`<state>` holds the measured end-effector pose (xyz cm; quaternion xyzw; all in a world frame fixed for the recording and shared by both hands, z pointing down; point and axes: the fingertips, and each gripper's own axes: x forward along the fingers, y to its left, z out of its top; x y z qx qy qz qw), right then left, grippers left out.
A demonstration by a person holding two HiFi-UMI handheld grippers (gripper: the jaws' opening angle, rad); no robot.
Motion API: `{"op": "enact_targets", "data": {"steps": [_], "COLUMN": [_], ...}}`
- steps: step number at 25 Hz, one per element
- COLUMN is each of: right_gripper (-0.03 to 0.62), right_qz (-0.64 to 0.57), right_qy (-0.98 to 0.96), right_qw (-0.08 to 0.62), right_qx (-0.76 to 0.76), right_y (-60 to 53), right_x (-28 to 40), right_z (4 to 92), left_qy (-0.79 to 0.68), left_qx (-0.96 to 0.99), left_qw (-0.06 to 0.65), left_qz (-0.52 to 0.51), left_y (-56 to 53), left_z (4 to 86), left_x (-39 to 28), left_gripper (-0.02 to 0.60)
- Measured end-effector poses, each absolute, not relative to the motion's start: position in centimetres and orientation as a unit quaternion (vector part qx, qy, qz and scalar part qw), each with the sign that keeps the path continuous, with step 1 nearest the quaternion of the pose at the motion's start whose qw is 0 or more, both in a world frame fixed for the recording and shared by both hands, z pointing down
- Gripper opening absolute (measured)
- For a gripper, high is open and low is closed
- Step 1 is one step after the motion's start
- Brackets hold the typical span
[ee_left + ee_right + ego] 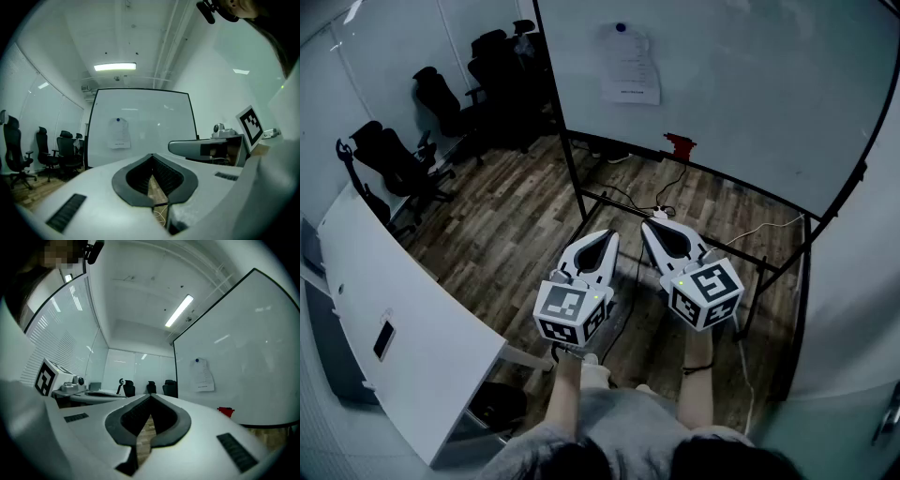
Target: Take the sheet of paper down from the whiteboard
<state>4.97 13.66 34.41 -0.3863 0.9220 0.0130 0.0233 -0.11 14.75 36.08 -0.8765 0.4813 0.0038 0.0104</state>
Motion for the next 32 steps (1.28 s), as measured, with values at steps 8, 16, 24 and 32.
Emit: {"op": "enact_targets", "data": {"steps": [8, 16, 24, 32], "right_gripper": [0.0, 0.0, 0.0, 0.0], "right_qz": [0.016, 0.0, -0.004, 0.003], "right_qy": [0.928, 0.925, 0.921, 0.911], "right_qw": [0.002, 0.02, 0.027, 0.025], "right_qx": [-0.373, -0.379, -0.388, -0.411], "right_y": [14.2, 13.8, 9.9, 2.0], "right_x": [5.4, 7.0, 6.8, 5.5], "right_z": [34.8, 35.2, 35.5, 35.0], "left_qy": [0.481, 0.492, 0.499, 0.485], "left_qx": [-0.877, -0.871, -0.866, -0.874], "left_qw": [0.006, -0.005, -0.022, -0.021], "left_qz": [-0.001, -0.004, 0.003, 0.019], "left_y": [14.9, 14.8, 10.7, 2.2], "left_z": [36.3, 37.1, 37.9, 37.2], "left_x": [0.9, 1.4, 0.5, -1.8], "left_gripper": [0.005, 0.005, 0.005, 0.005]}}
